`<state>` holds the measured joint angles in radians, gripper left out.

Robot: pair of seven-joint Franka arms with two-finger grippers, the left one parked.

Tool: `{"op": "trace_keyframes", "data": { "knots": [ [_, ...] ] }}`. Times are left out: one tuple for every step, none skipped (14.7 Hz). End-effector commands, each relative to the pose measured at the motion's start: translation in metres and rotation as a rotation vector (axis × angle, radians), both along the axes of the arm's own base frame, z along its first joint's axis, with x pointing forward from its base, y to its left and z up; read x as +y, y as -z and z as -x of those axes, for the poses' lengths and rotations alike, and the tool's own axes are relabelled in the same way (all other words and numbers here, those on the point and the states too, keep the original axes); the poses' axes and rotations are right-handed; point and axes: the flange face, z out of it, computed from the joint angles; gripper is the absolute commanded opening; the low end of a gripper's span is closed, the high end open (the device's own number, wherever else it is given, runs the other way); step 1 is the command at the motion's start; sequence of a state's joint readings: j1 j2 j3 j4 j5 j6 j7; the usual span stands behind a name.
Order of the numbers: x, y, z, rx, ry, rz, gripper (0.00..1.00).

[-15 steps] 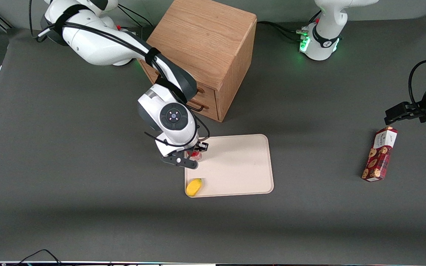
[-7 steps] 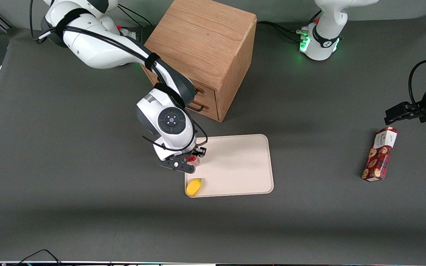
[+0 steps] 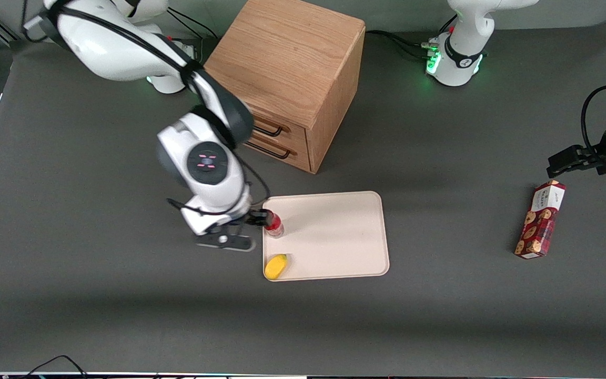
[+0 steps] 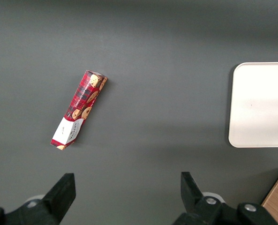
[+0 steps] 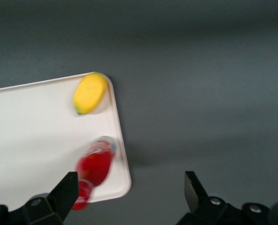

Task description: Place coke bottle on tray

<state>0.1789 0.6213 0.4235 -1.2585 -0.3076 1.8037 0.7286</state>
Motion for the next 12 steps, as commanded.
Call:
{"op": "trace_keyframes", "data": {
  "knots": [
    [-0.094,-0.054,-0.002,0.051,-0.062,-0.030,1.00],
    [-0.119,-0.069,-0.002,0.069,-0.073,-0.060,1.00],
    [-0.144,-0.081,0.003,0.088,-0.090,-0.064,1.00],
    [-0.167,-0.093,0.009,0.088,-0.108,-0.063,1.00],
    [-0.192,-0.104,0.016,0.086,-0.099,-0.076,1.00],
    [-0.218,-0.113,0.025,0.079,-0.073,-0.091,1.00],
    [-0.242,-0.126,0.036,0.064,-0.063,-0.100,1.00],
    [-0.264,-0.139,0.046,0.047,-0.094,-0.101,1.00],
    [-0.286,-0.151,0.057,0.034,-0.124,-0.102,1.00],
    [-0.300,-0.163,0.068,0.016,-0.128,-0.105,1.00],
    [-0.304,-0.174,0.077,0.002,-0.124,-0.108,1.00],
    [-0.305,-0.178,0.081,-0.001,-0.119,-0.108,1.00]
  ]
}}
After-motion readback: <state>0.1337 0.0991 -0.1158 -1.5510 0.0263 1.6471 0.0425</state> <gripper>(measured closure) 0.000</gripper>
